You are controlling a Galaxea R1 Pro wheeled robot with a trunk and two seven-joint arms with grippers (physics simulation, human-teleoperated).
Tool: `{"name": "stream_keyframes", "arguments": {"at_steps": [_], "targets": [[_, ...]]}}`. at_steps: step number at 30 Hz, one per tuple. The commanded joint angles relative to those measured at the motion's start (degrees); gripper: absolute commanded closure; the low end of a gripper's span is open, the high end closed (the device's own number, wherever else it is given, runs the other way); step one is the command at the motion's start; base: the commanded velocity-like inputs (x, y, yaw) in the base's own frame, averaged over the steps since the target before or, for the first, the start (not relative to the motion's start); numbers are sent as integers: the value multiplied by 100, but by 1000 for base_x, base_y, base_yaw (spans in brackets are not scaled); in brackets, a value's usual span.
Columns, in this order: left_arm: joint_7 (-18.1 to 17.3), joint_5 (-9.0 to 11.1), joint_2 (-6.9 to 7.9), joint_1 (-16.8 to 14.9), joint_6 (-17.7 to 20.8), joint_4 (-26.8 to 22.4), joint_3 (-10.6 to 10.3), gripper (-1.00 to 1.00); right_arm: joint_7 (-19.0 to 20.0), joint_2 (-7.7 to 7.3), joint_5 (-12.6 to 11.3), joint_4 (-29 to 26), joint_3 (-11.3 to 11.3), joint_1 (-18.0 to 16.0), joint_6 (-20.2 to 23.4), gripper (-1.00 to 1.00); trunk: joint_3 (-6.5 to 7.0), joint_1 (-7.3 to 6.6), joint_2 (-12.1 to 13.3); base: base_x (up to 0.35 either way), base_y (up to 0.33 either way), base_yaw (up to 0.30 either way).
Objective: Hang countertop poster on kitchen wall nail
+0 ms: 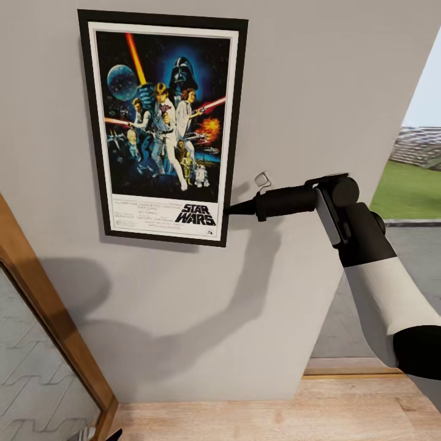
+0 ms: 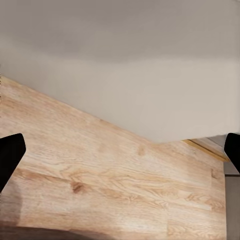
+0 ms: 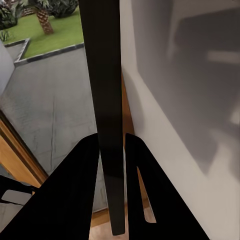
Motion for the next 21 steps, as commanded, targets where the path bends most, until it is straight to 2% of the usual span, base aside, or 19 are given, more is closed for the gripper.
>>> {"name": "stream_keyframes", "arguments": {"at_steps": [1, 21], "targets": [[-10, 31, 1, -6, -40, 6, -48, -100, -1, -5, -43, 3, 9, -8, 51, 100, -13, 4, -13, 0, 17, 0], [-10, 31, 10, -6, -40, 6, -48, -100, -1, -5, -27, 8, 7, -8, 52, 100, -13, 4, -13, 0, 2, 0]]}}
